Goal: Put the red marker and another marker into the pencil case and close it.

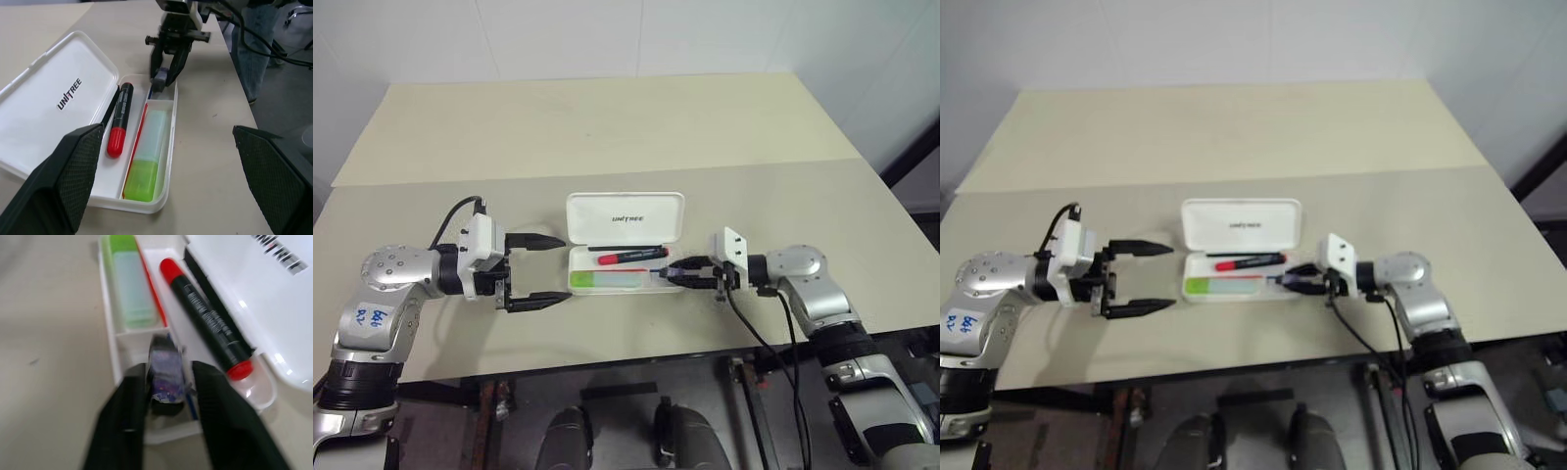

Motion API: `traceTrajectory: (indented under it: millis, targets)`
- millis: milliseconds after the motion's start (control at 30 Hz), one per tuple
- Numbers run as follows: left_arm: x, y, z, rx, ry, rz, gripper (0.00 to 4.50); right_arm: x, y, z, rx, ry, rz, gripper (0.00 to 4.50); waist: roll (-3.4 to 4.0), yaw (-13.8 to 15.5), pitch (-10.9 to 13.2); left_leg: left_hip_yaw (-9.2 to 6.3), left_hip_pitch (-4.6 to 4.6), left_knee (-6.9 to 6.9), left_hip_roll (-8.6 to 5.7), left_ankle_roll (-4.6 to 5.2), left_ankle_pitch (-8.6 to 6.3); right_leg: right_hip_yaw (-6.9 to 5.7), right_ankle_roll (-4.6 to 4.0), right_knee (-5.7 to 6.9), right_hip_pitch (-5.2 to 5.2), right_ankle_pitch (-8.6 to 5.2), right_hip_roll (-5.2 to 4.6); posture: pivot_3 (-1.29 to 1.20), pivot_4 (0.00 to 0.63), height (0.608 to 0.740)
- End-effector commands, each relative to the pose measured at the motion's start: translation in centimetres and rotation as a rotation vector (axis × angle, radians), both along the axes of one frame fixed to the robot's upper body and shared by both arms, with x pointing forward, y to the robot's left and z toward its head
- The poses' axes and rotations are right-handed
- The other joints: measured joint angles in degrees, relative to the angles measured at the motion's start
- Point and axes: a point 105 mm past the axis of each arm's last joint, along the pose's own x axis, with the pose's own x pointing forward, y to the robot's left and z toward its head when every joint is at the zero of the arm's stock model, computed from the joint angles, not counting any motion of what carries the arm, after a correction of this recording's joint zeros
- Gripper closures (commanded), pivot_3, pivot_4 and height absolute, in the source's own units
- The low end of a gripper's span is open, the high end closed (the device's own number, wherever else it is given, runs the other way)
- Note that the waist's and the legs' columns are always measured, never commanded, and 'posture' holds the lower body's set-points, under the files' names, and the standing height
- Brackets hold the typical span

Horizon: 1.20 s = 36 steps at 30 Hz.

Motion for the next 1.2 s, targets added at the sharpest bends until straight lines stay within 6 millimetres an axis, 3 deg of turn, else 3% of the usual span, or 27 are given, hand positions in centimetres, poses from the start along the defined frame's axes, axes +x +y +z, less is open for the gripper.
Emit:
traceTrajectory:
  millis: [33, 200, 367, 567, 667, 800, 1033, 1200]
  targets:
    - [-0.3, -0.3, 1.3, -0.020, -0.052, -0.015, 0.00, 0.3, 0.4, 1.6, 0.029, -0.065, 0.011, 1.72, 0.00, 0.0, 0.0, 0.00, 0.00, -0.01, 0.01, -0.02, 0.00, 0.00, 0.00, 0.00, -0.01, 0.00, 0.01, 0.00, 0.150, 0.740]
    - [-0.1, -0.3, 1.3, -0.024, -0.057, -0.013, 0.00, 0.3, 0.5, 3.5, 0.071, -0.116, 0.023, 0.01, 0.00, 0.0, 0.0, 0.03, -0.01, -0.01, 0.01, -0.08, 0.02, 0.01, -0.01, 0.01, -0.01, 0.00, 0.02, 0.00, 0.150, 0.740]
    - [0.1, -0.2, 1.4, -0.030, -0.059, -0.008, 0.00, -0.6, -0.3, 5.5, 0.124, -0.133, 0.034, 0.01, 0.00, 0.1, 0.0, 0.02, -0.01, 0.00, 0.02, -0.09, 0.01, 0.02, -0.01, 0.01, -0.01, -0.01, 0.03, 0.00, 0.150, 0.740]
    - [0.3, 1.3, 1.0, -0.052, -0.039, 0.033, 0.00, -3.0, -3.8, 6.1, 0.105, -0.139, 0.012, 0.01, 0.00, 0.3, 0.0, 0.03, -0.03, -0.01, 0.02, -0.08, -0.04, 0.01, 0.00, -0.01, 0.00, -0.01, 0.03, 0.00, 0.150, 0.740]
    - [0.5, 2.1, 1.0, -0.088, -0.048, 0.061, 0.65, -3.6, -5.4, 6.1, 0.073, -0.137, -0.022, 0.00, 0.00, 0.2, 0.0, 0.06, -0.02, -0.01, 0.02, -0.06, -0.06, 0.02, 0.00, -0.08, -0.01, -0.01, 0.03, 0.00, 0.150, 0.740]
    - [1.0, 2.9, 0.8, -0.112, -0.072, 0.113, 1.99, -3.7, -6.9, 6.2, 0.045, -0.155, -0.078, 0.00, 0.00, 0.0, 0.0, 0.09, 0.07, 0.01, 0.06, 0.09, -0.15, 0.05, -0.03, -0.04, 0.00, 0.01, 0.04, 0.00, 0.150, 0.740]
    - [1.9, 3.7, 0.3, -0.178, -0.112, 0.218, 4.45, -3.7, -6.8, 6.5, 0.061, -0.188, -0.121, 0.00, 0.00, 0.1, 0.0, 0.08, 0.09, 0.03, 0.09, 0.09, -0.15, 0.06, -0.09, 0.00, 0.00, 0.02, 0.05, 0.00, 0.150, 0.740]
    - [2.8, 4.4, 0.0, -0.227, -0.142, 0.334, 4.48, -3.5, -6.7, 6.6, 0.069, -0.203, -0.141, 0.00, 0.00, 0.2, 0.0, 0.09, 0.06, 0.02, 0.09, 0.09, -0.15, 0.06, -0.08, -0.04, 0.00, 0.02, 0.06, 0.00, 0.150, 0.740]
